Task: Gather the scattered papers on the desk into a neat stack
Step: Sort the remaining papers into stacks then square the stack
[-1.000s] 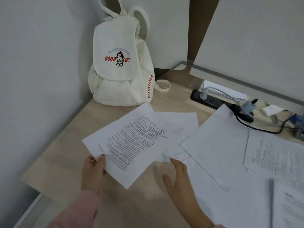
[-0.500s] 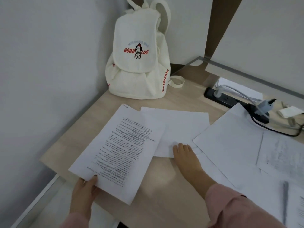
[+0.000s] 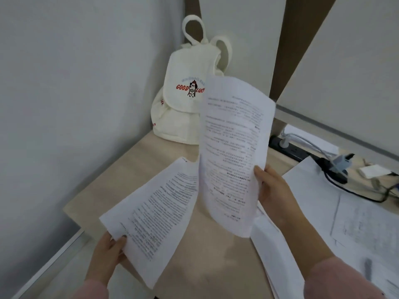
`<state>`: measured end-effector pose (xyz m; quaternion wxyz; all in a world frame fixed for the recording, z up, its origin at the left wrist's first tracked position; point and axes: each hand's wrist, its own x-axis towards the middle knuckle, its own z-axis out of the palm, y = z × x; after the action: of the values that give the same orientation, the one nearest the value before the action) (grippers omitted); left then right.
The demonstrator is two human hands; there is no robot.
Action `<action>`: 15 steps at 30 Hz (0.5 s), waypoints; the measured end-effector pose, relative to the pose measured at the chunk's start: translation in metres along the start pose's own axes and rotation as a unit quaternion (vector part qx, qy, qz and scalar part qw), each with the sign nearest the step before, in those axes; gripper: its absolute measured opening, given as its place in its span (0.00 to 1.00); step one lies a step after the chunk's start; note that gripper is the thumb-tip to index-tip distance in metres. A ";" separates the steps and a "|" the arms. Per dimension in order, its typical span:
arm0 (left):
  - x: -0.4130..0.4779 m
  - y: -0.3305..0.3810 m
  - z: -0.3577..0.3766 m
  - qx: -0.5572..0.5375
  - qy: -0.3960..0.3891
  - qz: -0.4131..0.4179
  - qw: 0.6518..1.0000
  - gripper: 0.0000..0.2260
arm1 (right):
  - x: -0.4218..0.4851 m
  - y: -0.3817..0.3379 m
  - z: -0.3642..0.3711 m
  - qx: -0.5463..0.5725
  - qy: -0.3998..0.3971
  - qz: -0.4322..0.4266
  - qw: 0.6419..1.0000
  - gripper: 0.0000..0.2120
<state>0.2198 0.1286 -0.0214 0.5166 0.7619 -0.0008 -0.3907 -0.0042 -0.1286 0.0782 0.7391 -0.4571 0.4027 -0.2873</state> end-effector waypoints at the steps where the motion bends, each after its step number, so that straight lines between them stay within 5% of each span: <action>1: 0.001 0.003 0.002 0.017 -0.010 -0.001 1.000 0.14 | -0.003 -0.006 -0.007 0.022 -0.021 0.002 1.000 0.17; 5: 0.003 0.022 0.013 0.099 -0.064 0.003 0.993 0.12 | -0.013 -0.013 -0.045 0.018 0.012 0.051 0.998 0.17; 10: 0.006 0.063 0.030 0.159 -0.094 0.057 0.981 0.06 | -0.027 -0.005 -0.080 -0.210 0.128 0.103 0.964 0.09; 15: 0.001 0.094 0.050 0.184 -0.121 0.081 0.972 0.06 | -0.035 -0.005 -0.084 -0.233 0.140 0.098 0.957 0.08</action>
<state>0.2282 0.0451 0.0438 0.3938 0.7883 -0.1963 -0.4300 -0.0942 -0.1396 0.0726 0.5730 -0.5299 0.6009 -0.1726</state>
